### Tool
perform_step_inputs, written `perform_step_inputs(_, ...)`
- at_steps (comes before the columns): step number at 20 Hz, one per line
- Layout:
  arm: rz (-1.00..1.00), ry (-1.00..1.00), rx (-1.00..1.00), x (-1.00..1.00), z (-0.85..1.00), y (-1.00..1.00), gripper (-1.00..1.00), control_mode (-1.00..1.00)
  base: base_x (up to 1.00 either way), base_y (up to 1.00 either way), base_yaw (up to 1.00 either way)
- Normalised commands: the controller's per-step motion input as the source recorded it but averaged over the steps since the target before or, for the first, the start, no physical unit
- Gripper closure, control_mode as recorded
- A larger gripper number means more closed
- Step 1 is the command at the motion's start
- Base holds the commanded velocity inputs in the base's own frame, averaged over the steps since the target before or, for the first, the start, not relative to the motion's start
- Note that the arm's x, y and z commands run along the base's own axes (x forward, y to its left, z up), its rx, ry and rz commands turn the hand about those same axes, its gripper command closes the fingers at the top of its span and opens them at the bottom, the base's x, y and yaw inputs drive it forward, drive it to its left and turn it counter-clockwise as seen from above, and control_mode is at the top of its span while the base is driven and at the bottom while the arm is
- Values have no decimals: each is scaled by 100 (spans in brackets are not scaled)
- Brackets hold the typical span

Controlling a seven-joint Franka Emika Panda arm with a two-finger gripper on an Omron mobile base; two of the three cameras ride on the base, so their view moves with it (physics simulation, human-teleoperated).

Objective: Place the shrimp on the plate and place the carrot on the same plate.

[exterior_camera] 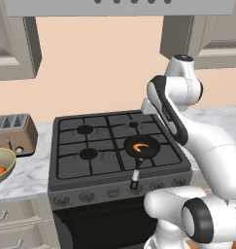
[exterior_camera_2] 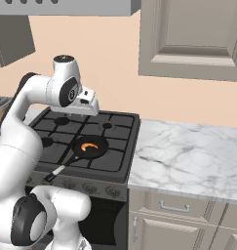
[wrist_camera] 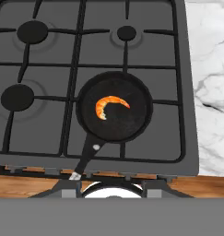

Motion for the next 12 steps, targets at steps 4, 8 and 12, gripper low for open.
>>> perform_step_inputs(4,0,3,0,-5,-1,4,-100,-100,0,0,0)
perform_step_inputs(8,0,12,0,11,-39,8,-100,-100,0,0,0)
perform_step_inputs(12,0,4,-1,14,-50,0,-100,-100,0,0,0)
